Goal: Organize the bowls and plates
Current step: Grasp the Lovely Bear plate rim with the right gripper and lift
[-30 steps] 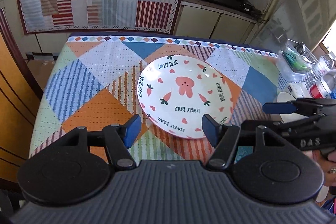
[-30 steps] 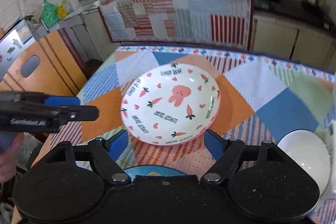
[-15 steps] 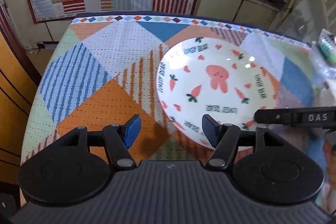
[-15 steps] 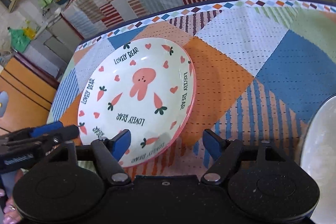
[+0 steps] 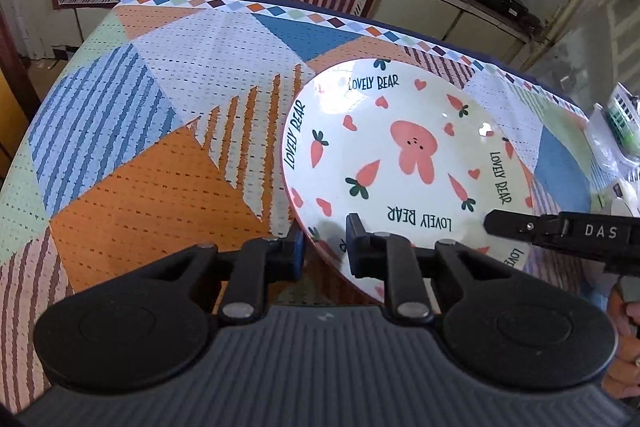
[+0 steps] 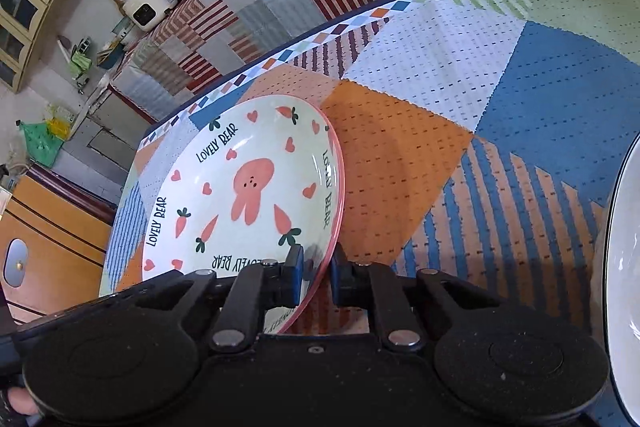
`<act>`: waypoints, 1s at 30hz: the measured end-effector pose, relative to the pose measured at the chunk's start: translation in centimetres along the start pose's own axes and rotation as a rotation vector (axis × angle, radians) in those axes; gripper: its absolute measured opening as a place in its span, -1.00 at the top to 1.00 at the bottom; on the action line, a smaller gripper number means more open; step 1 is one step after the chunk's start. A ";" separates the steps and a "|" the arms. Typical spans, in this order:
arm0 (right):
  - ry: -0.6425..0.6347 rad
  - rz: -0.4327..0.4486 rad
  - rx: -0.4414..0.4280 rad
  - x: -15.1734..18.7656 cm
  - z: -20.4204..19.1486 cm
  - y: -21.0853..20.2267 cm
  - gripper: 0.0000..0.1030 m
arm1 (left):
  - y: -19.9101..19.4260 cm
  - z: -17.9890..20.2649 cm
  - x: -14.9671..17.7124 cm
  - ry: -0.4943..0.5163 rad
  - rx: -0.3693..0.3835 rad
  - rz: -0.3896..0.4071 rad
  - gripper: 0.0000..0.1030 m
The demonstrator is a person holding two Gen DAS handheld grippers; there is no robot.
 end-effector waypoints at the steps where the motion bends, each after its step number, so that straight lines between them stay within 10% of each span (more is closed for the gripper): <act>1: -0.005 -0.001 0.006 0.0 -0.1 0.0 0.69 | 0.0 0.0 0.0 -0.001 0.003 -0.003 0.63; 13: -0.048 -0.044 -0.062 1.6 -1.4 -2.6 0.64 | -6.2 1.3 0.9 0.134 -0.024 0.011 0.65; 30: -0.101 0.131 -0.178 7.5 -4.7 -16.3 0.60 | -20.8 4.1 6.2 0.164 0.055 0.120 0.64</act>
Point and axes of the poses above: each gripper's, at about its wrist camera, not at the fingertips, and y roughly the way its jaws point, z to its right, x to its underside, the point moved 2 cm from there along y, roughly the way its jaws point, and after that the axes turned 1 degree about -x, right-handed, at the moved point
